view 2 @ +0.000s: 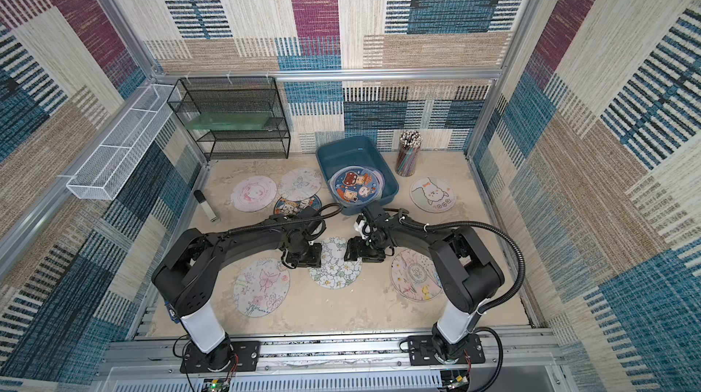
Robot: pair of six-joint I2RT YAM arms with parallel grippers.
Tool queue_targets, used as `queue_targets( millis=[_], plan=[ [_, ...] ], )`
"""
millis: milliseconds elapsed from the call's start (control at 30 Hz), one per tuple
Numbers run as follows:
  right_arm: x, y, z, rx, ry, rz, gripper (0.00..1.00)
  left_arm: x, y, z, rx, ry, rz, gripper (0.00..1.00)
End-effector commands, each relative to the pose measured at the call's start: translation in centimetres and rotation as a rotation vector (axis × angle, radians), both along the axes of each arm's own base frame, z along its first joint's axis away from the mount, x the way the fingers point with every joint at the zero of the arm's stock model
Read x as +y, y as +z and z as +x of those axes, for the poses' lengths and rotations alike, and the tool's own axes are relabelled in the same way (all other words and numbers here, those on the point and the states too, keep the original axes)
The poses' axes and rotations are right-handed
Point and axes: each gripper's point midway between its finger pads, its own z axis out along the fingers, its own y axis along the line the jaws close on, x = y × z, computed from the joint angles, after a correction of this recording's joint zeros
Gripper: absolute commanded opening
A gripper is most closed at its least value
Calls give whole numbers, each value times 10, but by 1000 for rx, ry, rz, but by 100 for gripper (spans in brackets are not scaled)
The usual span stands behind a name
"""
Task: Put the coasters into the storage box
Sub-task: Pick up the coaster from the center of the board.
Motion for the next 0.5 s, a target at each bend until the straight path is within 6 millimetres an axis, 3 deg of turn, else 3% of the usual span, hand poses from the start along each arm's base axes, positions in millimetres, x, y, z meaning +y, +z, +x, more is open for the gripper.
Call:
queue_targets(
  millis=[0,467],
  plan=[
    [-6,-8,-2,11,-8,-36,73,4,-9,-15,62,-17,15,46],
    [-3,-8,0,11,-15,-26,65,6,-14,-20,86,-28,38,42]
  ],
)
